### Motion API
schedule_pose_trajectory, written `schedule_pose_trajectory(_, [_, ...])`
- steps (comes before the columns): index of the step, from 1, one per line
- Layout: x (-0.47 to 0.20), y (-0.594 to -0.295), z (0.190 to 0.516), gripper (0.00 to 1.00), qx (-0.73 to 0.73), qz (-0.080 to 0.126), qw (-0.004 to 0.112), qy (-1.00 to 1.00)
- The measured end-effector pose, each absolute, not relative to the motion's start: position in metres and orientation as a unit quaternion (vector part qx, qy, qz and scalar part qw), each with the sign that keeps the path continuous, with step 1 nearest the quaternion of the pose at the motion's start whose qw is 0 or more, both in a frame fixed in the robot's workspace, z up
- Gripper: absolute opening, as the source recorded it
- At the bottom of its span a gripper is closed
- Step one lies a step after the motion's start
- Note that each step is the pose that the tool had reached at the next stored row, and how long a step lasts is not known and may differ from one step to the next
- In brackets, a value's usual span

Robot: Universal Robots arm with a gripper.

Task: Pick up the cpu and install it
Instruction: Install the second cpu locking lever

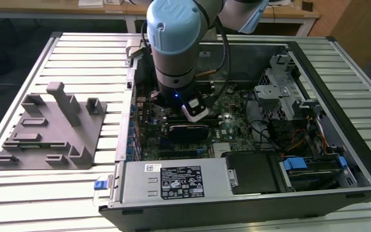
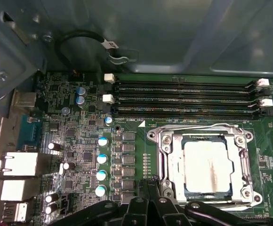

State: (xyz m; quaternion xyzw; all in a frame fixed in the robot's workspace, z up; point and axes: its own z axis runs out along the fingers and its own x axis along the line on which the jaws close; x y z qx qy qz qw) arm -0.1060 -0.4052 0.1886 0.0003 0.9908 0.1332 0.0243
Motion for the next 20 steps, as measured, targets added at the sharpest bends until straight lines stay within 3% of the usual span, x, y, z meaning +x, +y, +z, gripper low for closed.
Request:
schedule_pose_trajectory(8, [-0.106,-0.405,0.189,0.11,0.000,0.126,0.025,0.992])
schedule_pose_trajectory(15, [-0.106,-0.405,0.209,0.11,0.000,0.125,0.025,0.992])
schedule_pose_trajectory(20, [-0.106,-0.404,0.218,0.11,0.002,0.109,0.025,0.994])
